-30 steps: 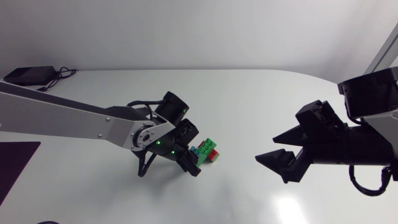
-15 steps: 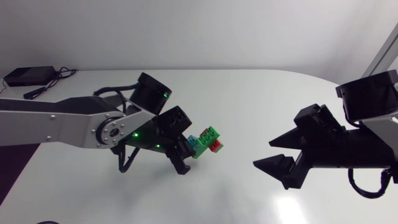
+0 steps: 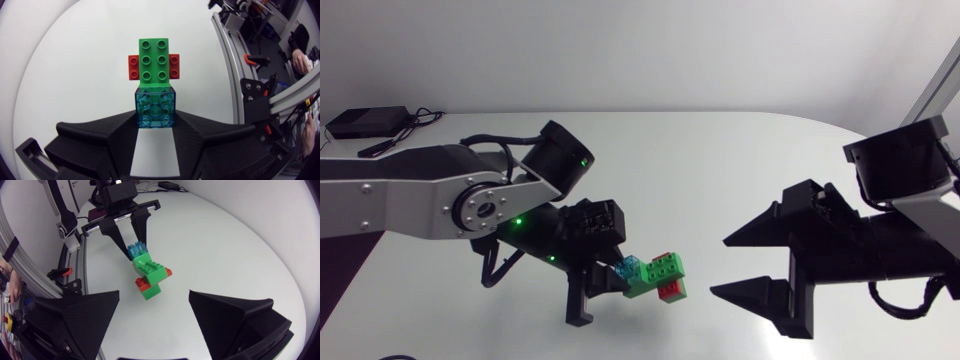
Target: Separate the duplo bricks
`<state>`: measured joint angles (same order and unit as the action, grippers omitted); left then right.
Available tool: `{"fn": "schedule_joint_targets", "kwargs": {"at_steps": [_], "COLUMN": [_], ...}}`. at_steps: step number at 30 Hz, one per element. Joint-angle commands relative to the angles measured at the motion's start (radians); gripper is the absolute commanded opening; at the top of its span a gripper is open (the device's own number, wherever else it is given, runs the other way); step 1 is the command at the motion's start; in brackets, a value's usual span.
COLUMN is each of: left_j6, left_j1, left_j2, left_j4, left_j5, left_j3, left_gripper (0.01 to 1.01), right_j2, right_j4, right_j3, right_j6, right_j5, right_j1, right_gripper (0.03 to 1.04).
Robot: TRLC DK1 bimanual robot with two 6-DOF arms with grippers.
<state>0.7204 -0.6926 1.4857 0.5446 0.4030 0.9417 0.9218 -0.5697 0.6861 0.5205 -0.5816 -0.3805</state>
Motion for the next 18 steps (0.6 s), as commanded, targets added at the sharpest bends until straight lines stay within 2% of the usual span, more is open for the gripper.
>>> {"fn": "schedule_joint_targets", "kwargs": {"at_steps": [1,9,18], "left_j6": [0.085,0.198,0.226], "left_j1": [-0.019,-0.019,-0.018], "left_j2": [0.013,0.05,0.085], "left_j4": [0.035,0.164,0.204], "left_j5": [0.03,0.071,0.102], "left_j3": [0.052,0.143,0.206], "left_gripper": [0.305,0.305,0.305], "right_j2": [0.026,0.144,0.207], "right_j4": [0.008,0.028,0.037], "right_j3": [0.009,0.029,0.092], "right_j6": [0.072,0.19,0.185], "right_j5": [-0.026,-0.087,-0.096], "right_j1": [-0.006,-0.021,-0.077], "right_gripper": [1.0,1.0,1.0]}}
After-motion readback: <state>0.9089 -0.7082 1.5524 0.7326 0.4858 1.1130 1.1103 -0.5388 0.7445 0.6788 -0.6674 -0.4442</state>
